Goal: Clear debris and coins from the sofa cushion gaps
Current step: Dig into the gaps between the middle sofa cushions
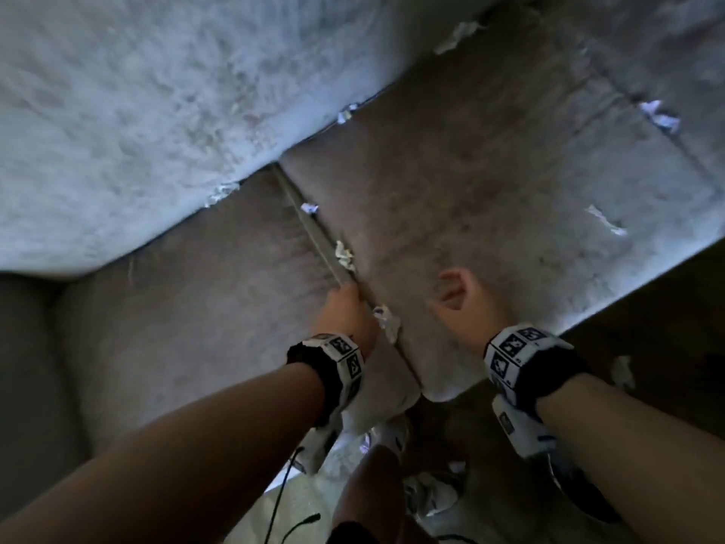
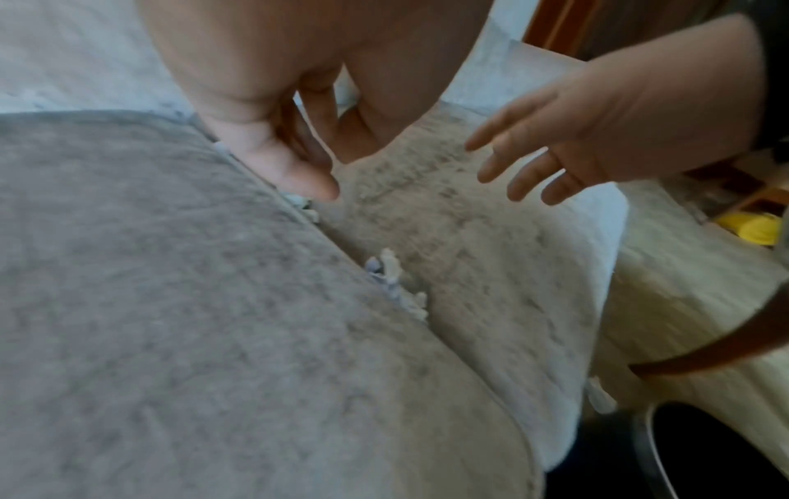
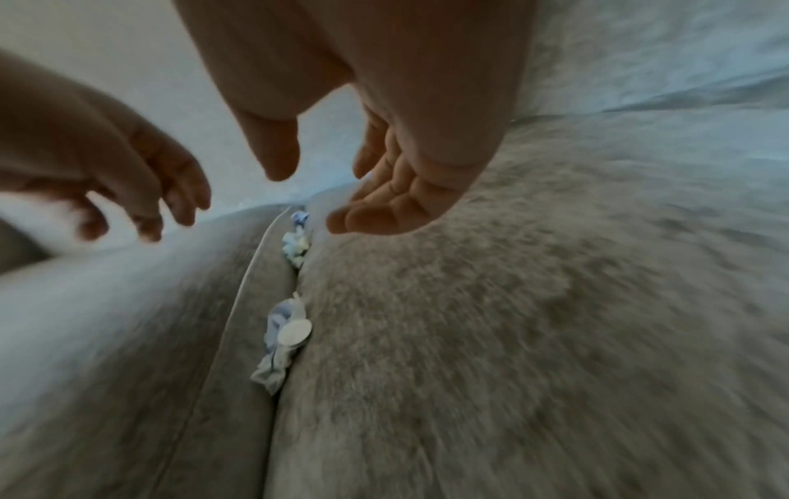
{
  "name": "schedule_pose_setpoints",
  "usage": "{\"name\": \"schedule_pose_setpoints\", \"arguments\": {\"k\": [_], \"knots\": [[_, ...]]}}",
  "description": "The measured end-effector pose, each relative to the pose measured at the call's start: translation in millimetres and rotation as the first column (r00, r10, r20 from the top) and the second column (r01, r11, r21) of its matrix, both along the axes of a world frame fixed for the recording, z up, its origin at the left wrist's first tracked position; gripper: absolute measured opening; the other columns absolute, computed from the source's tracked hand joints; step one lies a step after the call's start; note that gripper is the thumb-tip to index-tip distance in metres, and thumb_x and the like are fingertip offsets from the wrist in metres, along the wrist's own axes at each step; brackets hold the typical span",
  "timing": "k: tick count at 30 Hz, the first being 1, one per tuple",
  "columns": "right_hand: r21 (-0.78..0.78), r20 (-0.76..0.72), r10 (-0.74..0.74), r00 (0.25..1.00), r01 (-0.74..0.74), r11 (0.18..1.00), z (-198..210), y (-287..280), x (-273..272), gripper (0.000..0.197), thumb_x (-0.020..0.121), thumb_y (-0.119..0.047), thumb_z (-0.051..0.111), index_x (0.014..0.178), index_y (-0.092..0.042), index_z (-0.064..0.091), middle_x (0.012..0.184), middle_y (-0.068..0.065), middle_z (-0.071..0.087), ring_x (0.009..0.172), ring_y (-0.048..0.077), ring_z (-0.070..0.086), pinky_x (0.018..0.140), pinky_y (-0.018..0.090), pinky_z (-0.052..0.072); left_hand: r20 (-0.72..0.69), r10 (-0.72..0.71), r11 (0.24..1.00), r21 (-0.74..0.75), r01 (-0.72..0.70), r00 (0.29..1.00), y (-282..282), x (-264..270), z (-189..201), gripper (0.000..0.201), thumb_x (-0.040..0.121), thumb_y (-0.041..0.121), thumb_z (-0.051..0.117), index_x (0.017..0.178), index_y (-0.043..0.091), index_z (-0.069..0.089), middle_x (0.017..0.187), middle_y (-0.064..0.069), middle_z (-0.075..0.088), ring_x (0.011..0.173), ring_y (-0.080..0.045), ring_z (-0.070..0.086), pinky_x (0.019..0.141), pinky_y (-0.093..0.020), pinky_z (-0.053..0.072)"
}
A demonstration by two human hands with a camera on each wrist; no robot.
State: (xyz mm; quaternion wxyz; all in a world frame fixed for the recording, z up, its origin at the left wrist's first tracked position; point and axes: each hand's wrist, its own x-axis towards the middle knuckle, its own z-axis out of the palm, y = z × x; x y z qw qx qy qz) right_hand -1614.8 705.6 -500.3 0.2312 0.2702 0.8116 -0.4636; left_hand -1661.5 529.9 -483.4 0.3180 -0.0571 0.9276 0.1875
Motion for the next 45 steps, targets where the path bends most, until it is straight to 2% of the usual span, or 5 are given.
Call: {"name": "schedule_pose_setpoints", "arguments": {"k": [13, 20, 27, 36, 45], "knots": [[0.279, 0.272, 0.853, 0.445, -0.885, 0.373, -57.0, -61.0, -53.8, 0.088, 0.070, -0.037, 0.070, 0.144, -0.030, 0.022, 0.139, 0.006, 0.032, 0.115, 0.033, 0.052, 0.089, 0.041, 0.050, -0.065, -0.048, 0.999, 0.010, 0.048, 0.997, -33.1, -71.3, -57.5, 0.043, 0.087, 0.017, 0.052, 0.128, 0.008, 0.044, 0.130, -0.016, 0.040, 0.113, -0.039, 0.046, 0.091, -0.046, 0.047], [0.327, 0.370, 0.910, 0.187, -0.943, 0.060, -96.9, -84.6, -50.2, 0.045, 0.099, -0.016, 0.032, 0.144, -0.014, 0.032, 0.143, 0.014, 0.033, 0.106, 0.039, 0.051, 0.074, 0.041, 0.046, -0.043, -0.280, 0.936, -0.233, 0.263, 0.959, -2.6, -90.6, -105.3, 0.049, 0.086, 0.016, 0.043, 0.134, 0.006, 0.047, 0.129, -0.014, 0.048, 0.110, -0.033, 0.051, 0.084, -0.041, 0.048], [0.500, 0.044, 0.936, 0.348, -0.819, 0.281, -113.1, -81.2, -70.4, 0.034, 0.061, -0.017, 0.036, 0.060, -0.001, 0.066, 0.078, 0.015, 0.045, 0.027, 0.022, 0.046, 0.031, 0.013, 0.033, 0.105, -0.401, 0.840, -0.355, 0.411, 0.910, 4.5, -103.3, -135.0, 0.045, 0.088, 0.018, 0.036, 0.126, 0.001, 0.054, 0.116, -0.018, 0.057, 0.091, -0.030, 0.055, 0.067, -0.036, 0.044], [0.214, 0.053, 0.984, 0.170, -0.964, 0.155, -94.7, -64.7, -98.7, 0.027, 0.074, -0.033, 0.038, 0.072, -0.019, 0.061, 0.060, 0.003, 0.065, 0.047, 0.024, 0.063, 0.040, 0.024, 0.043, 0.154, -0.388, 0.872, -0.257, 0.416, 0.909, -5.4, -121.0, -113.1, 0.027, 0.063, 0.023, 0.079, 0.081, 0.010, 0.066, 0.076, -0.010, 0.064, 0.066, -0.030, 0.060, 0.046, -0.032, 0.047], [0.311, 0.084, 0.934, 0.347, -0.900, 0.306, -41.9, -57.9, -184.6, 0.051, 0.096, -0.035, 0.027, 0.075, -0.010, 0.067, 0.076, 0.012, 0.071, 0.074, 0.032, 0.067, 0.064, 0.034, 0.052, 0.061, 0.142, 0.983, -0.127, -0.133, 0.988, -48.5, -141.3, -42.2, 0.039, 0.091, 0.035, 0.039, 0.079, 0.007, 0.064, 0.087, -0.015, 0.068, 0.086, -0.035, 0.067, 0.068, -0.033, 0.047]]}}
